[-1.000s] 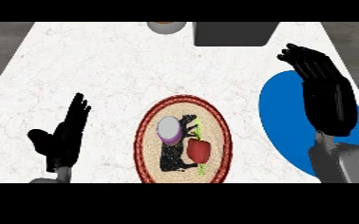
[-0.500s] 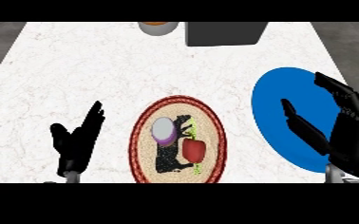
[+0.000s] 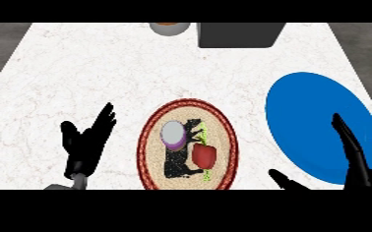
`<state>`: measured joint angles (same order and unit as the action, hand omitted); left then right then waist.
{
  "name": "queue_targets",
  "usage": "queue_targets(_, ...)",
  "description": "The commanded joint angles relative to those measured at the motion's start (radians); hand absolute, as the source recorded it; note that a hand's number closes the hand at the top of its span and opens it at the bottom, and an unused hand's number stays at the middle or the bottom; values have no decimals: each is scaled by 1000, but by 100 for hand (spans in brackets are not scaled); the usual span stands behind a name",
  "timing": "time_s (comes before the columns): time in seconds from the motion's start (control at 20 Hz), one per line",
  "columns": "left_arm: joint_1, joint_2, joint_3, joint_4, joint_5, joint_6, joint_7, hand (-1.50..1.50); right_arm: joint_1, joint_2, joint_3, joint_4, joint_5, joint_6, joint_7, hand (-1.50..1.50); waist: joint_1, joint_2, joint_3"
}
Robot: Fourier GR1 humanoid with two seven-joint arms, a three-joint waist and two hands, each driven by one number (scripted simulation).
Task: Pick the bell pepper from the placemat and place it in the plate
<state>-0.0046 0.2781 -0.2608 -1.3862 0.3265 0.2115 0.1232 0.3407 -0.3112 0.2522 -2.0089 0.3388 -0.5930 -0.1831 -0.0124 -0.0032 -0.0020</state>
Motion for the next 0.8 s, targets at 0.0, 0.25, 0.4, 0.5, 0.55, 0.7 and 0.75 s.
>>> queue_targets(0.0, -21, -10, -5, -21, -9, 22, 35, 0, 84, -126, 65, -69, 149, 111, 184, -150, 5, 3, -3)
queue_targets(0.25, -7, 3, -3, -23, -5, 0, 50, 0, 82, -148, 177, -200, 393, 233, 475, -150, 18, 3, -4)
queue_targets(0.4, -23, 8, 11, -7, -5, -18, 40, 0, 14, -105, 225, -223, 519, 336, 666, -150, 20, 5, -2)
queue_targets(0.5, 7, -6, -13, -10, -15, -26, 24, 0, -75, -40, 270, -201, 599, 413, 797, -150, 31, 6, -2)
queue_targets(0.55, 23, -9, -19, -31, -22, -18, 29, 0, -87, -9, 320, -206, 644, 444, 837, -150, 27, 4, -1)
queue_targets(0.7, -14, -34, -25, -51, -45, 25, 87, 0, -180, 135, 425, -58, 775, 443, 893, -150, 21, 3, 1)
queue_targets(0.75, 19, 25, 25, -48, -10, -50, 38, 0, -213, 176, 442, -18, 810, 446, 913, -150, 23, 3, 1)
